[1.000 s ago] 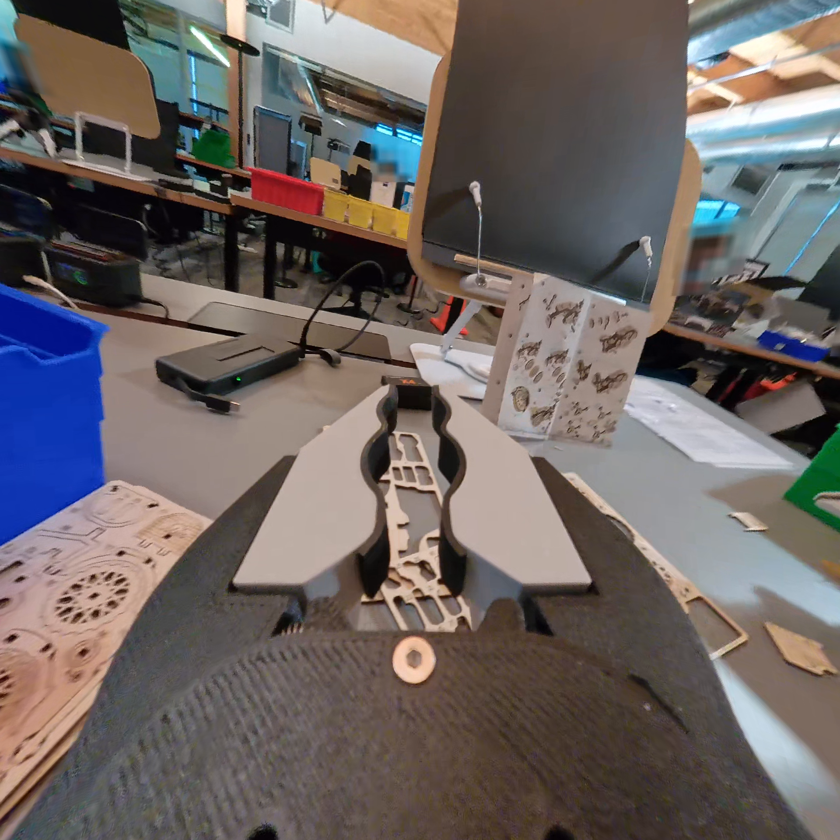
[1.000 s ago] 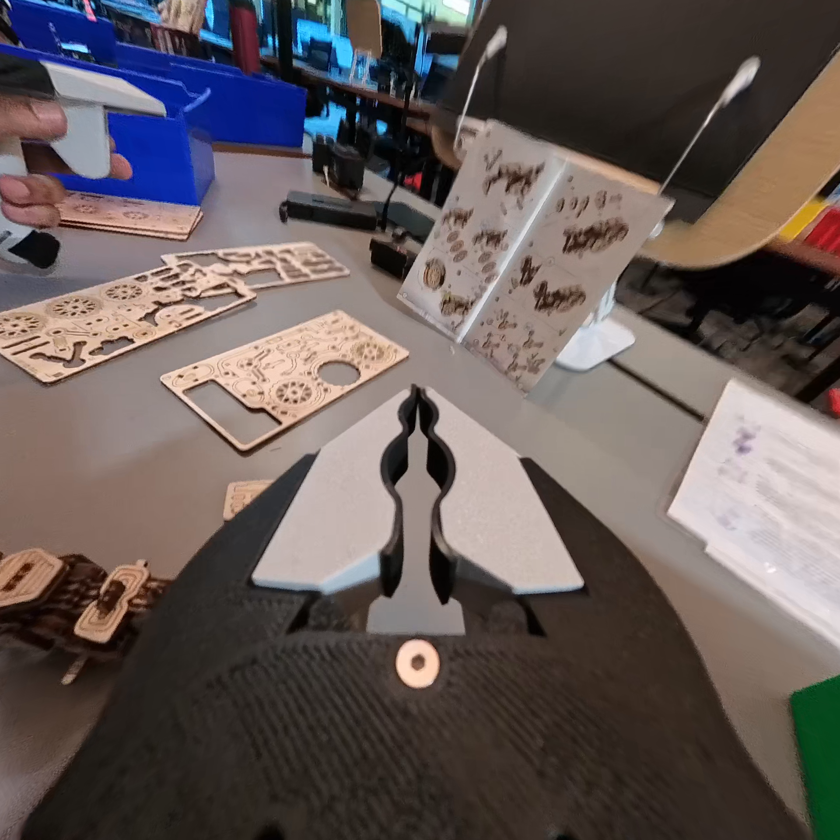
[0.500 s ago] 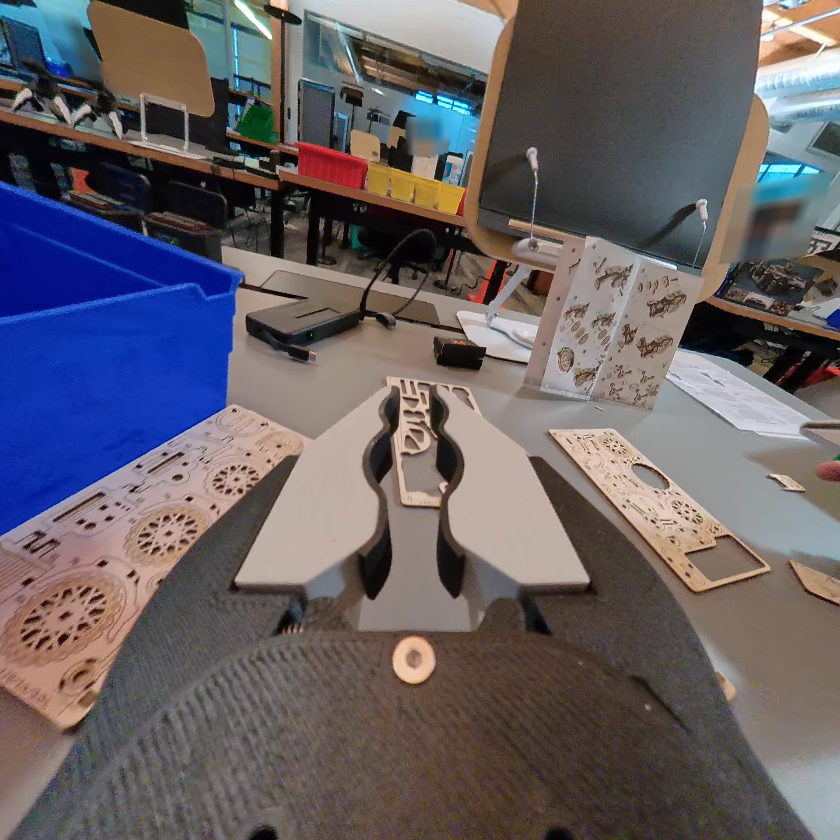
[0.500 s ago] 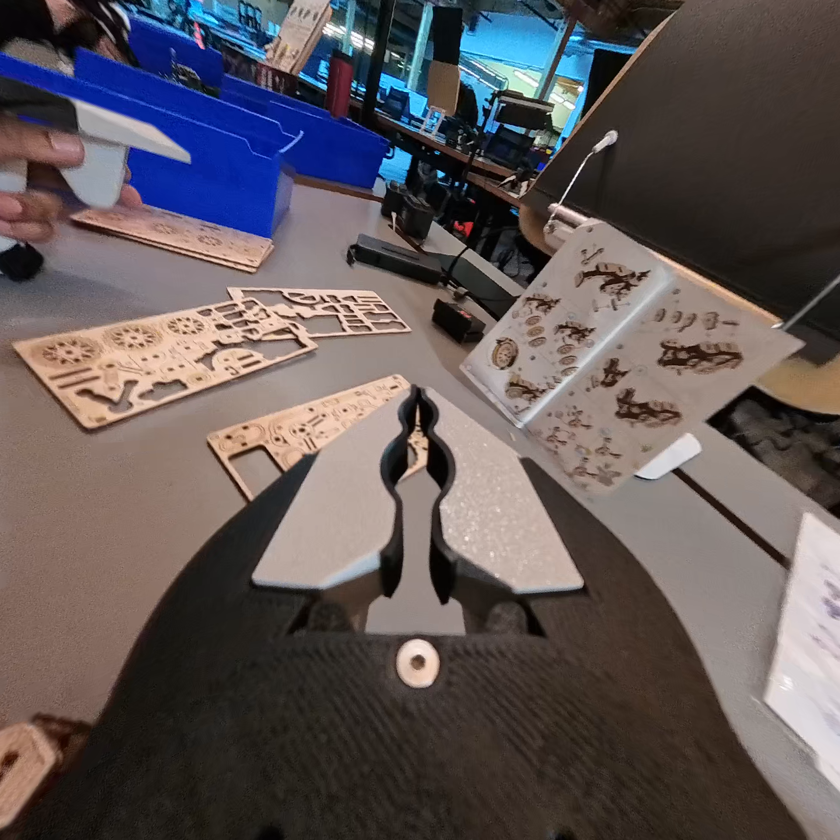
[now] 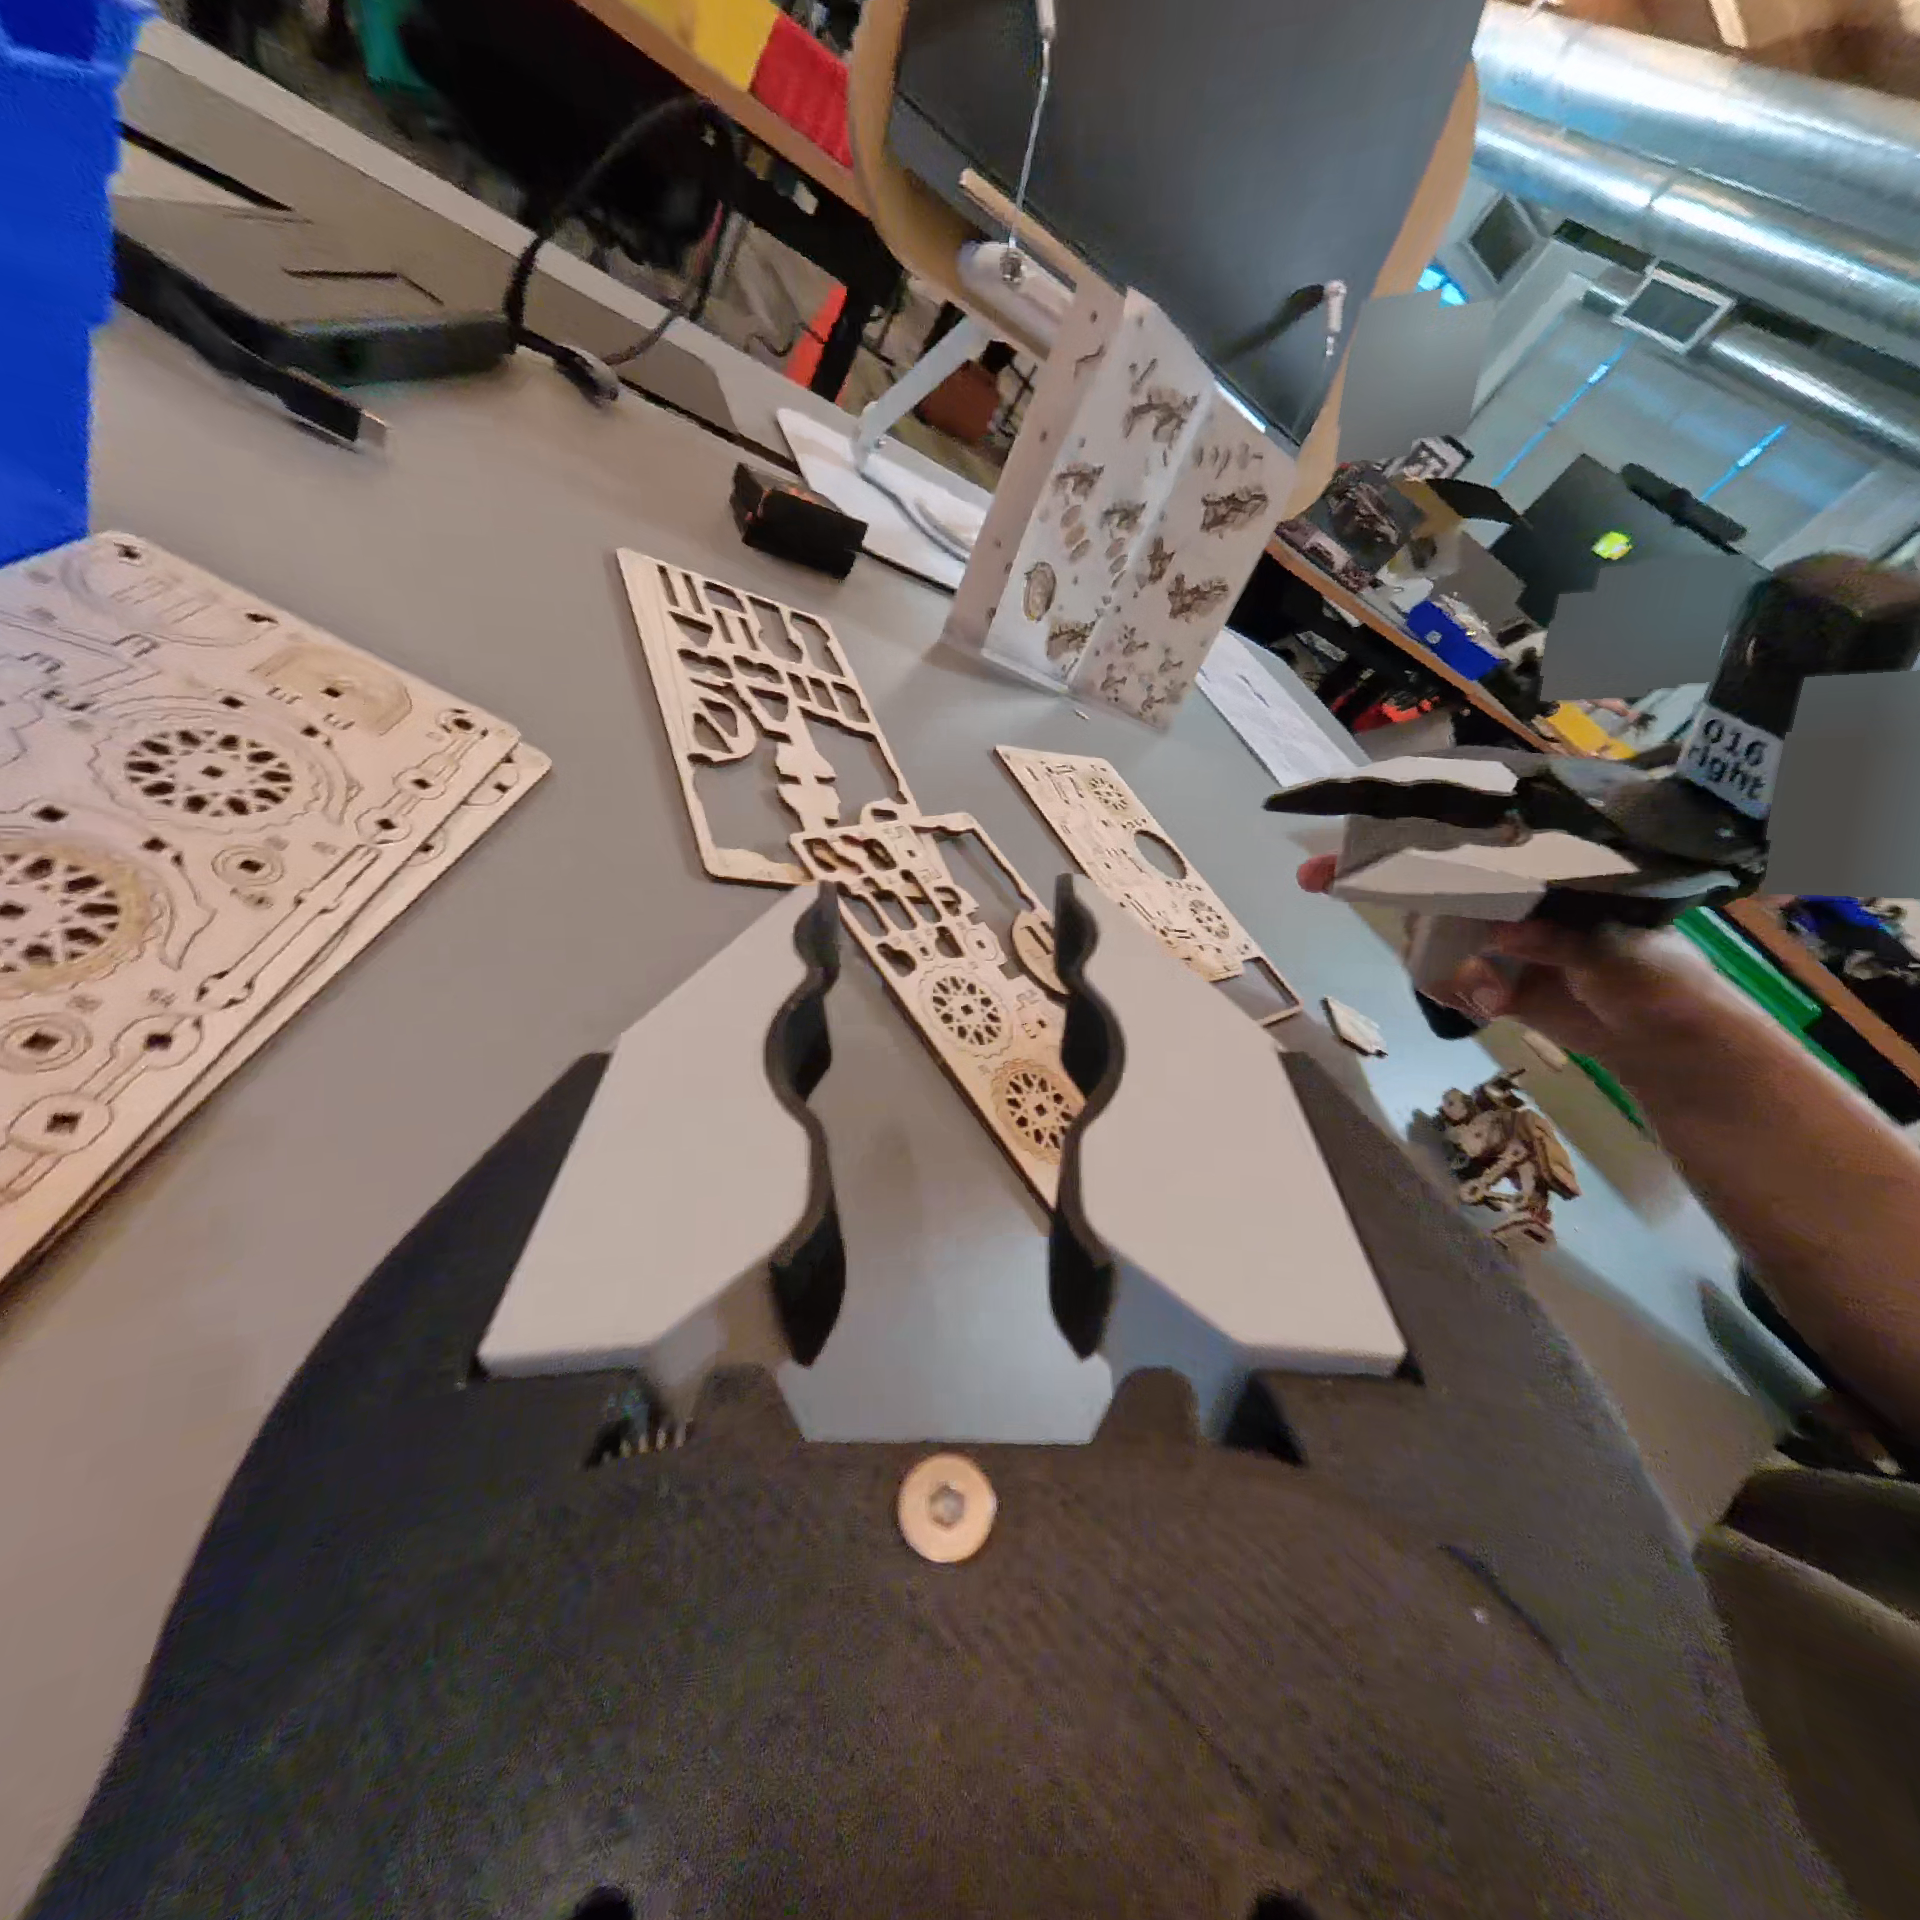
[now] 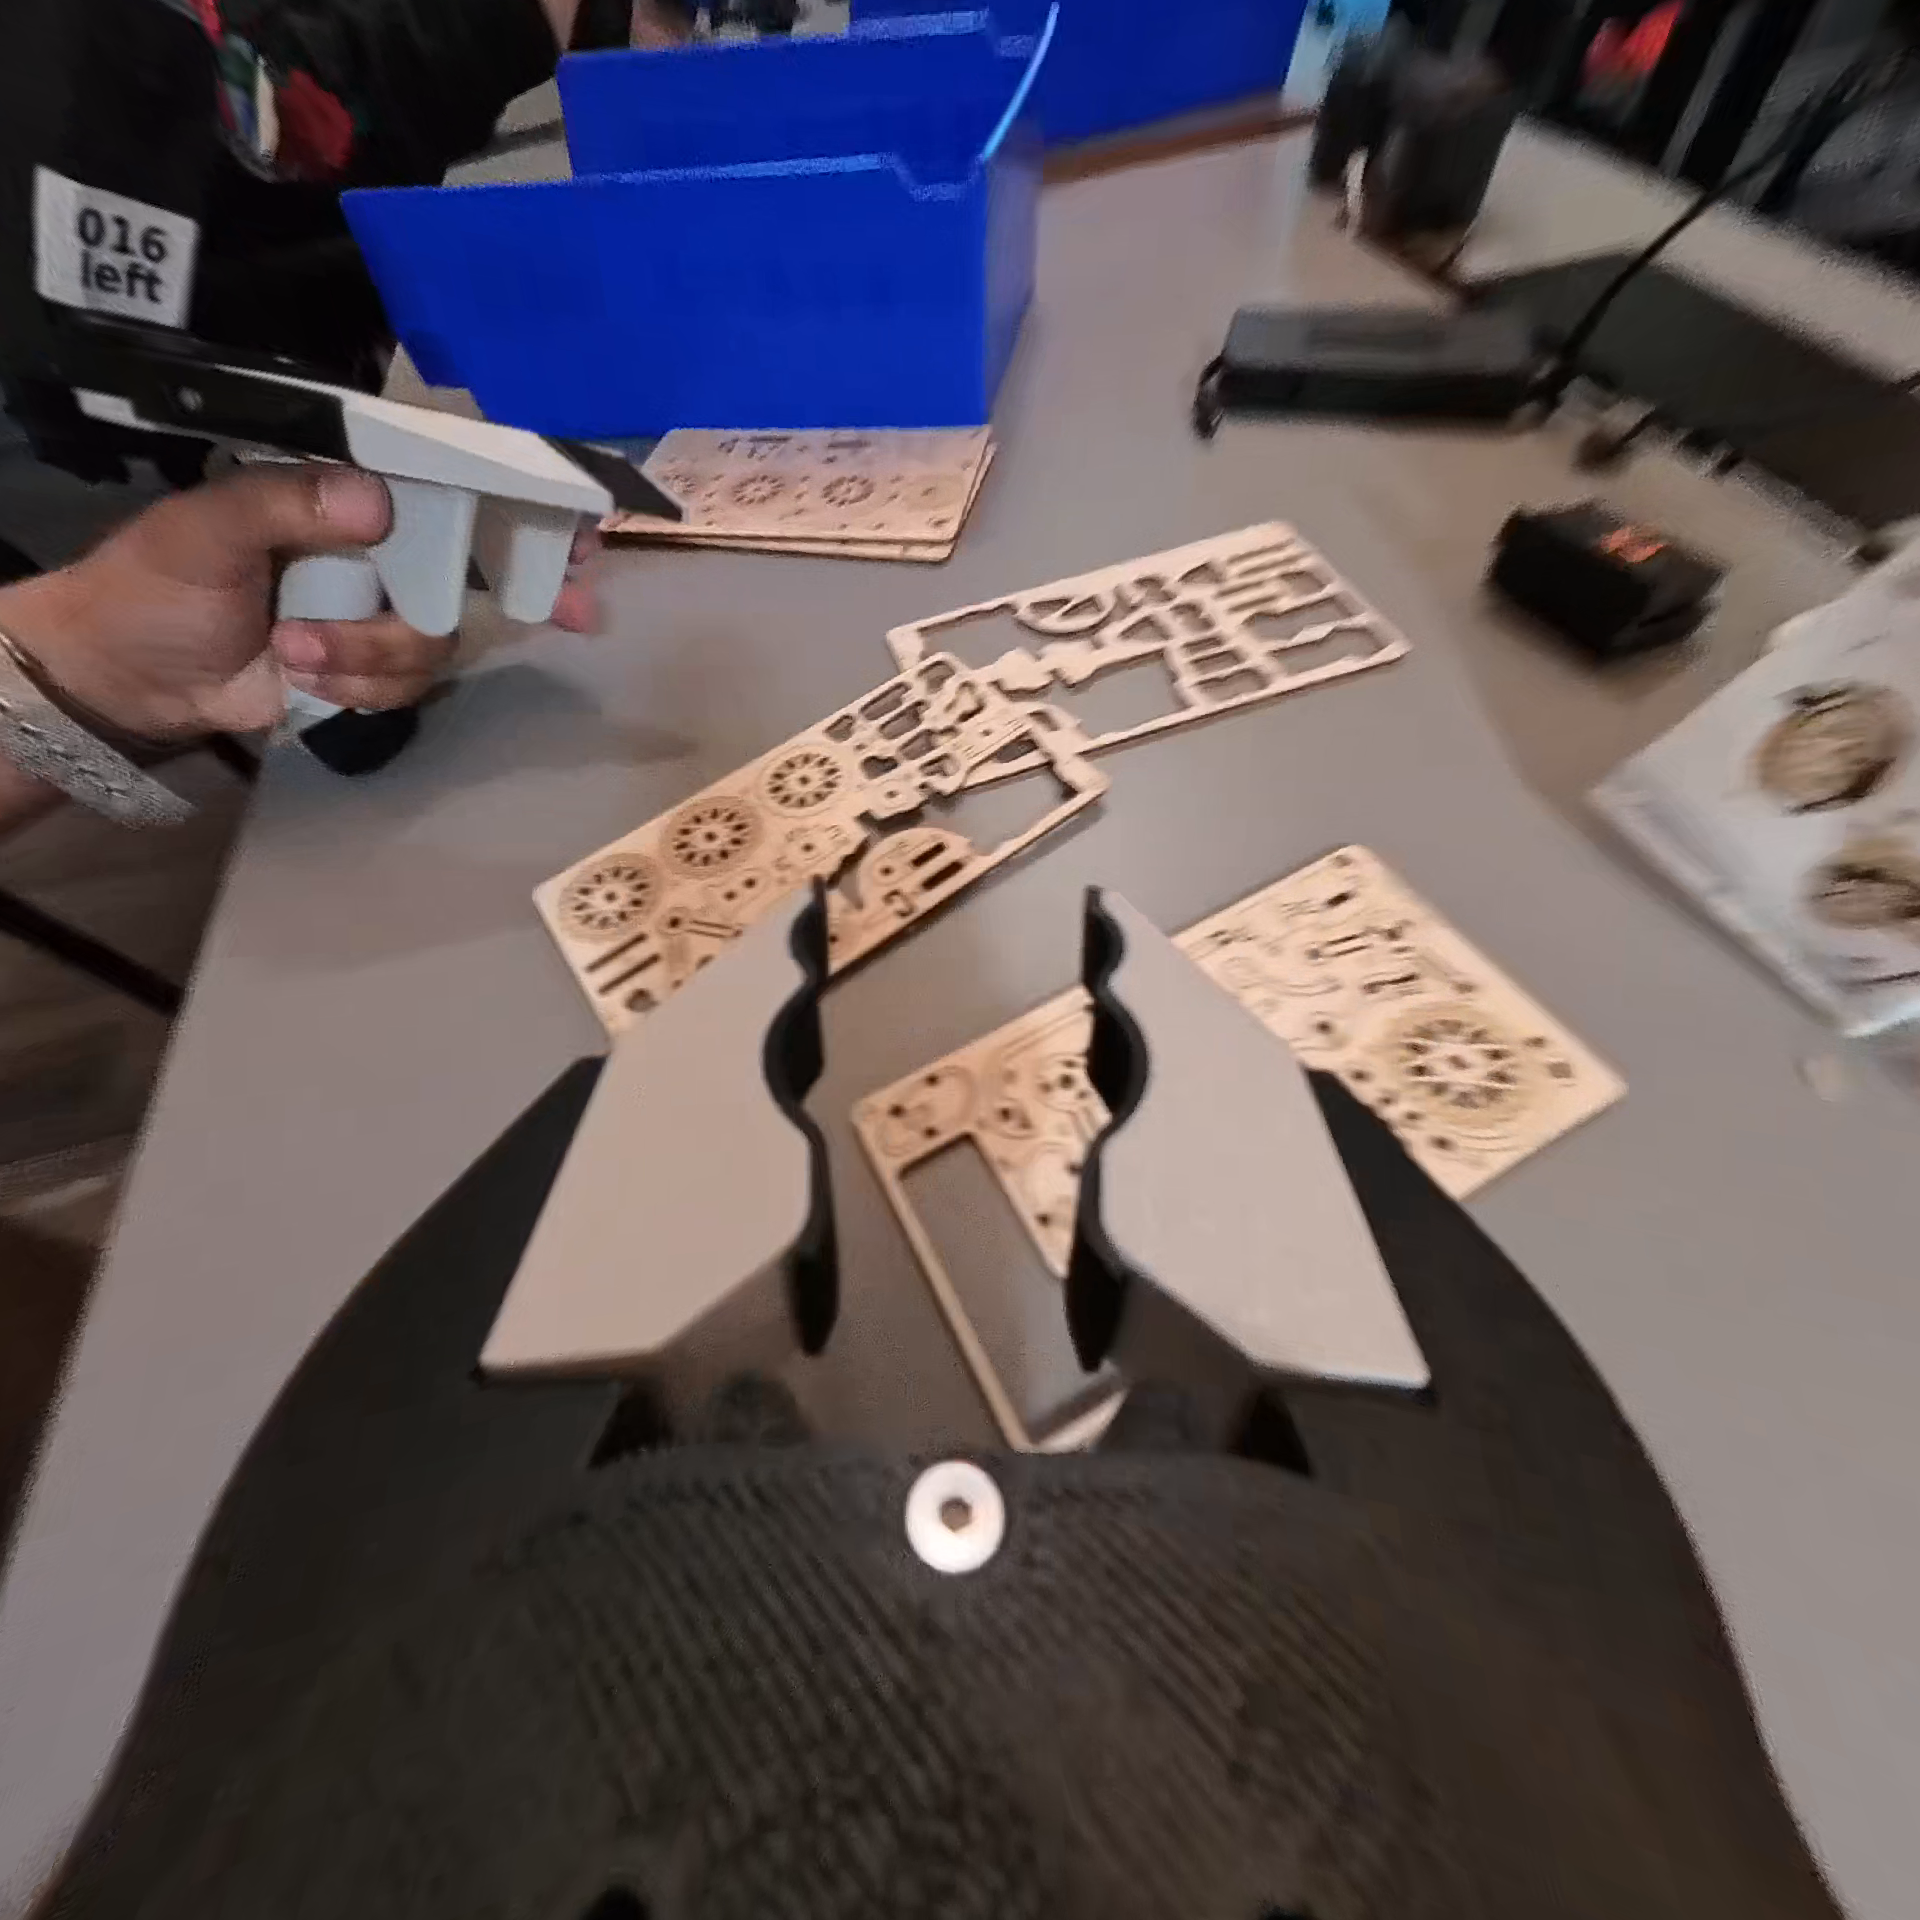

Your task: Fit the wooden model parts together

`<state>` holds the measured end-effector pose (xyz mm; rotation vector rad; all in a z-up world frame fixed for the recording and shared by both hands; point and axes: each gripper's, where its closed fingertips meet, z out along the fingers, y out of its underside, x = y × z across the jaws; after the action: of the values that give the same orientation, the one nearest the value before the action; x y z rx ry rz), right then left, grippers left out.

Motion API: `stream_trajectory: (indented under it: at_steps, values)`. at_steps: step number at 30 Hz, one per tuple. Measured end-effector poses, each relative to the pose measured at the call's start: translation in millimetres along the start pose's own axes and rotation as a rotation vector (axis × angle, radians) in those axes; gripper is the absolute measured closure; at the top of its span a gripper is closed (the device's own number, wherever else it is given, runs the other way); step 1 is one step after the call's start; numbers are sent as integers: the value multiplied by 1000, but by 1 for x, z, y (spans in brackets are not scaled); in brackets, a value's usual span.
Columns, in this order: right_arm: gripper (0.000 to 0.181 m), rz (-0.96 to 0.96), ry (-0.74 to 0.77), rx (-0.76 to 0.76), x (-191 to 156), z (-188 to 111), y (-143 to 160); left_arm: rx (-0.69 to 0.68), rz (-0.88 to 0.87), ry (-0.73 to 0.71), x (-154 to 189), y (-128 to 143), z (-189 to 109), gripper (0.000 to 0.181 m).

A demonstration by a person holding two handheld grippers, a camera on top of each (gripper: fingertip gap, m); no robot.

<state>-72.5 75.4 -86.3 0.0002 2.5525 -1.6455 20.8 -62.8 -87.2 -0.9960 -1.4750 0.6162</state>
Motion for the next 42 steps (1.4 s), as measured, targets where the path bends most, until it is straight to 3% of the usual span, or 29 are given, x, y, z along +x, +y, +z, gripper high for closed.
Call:
stream_trajectory:
  at_steps: [4, 8, 15, 22, 42]
  values:
    - [104, 139, -74, -233, -24, 23, 24, -70, 41, -39, 1, 11, -2, 130]
    - [97, 257, -130, -359, -42, 39, 38, -220, 3, 17, 12, 36, 5, 120]
    - [99, 421, -275, -391, -59, 49, 39, -489, 17, 140, 37, 83, 10, 120]
    - [112, 432, -315, -396, -63, 49, 41, -514, 10, 164, 41, 87, 9, 130]
    - [116, 405, -324, -397, -70, 49, 41, -520, -49, 212, 44, 87, 8, 139]
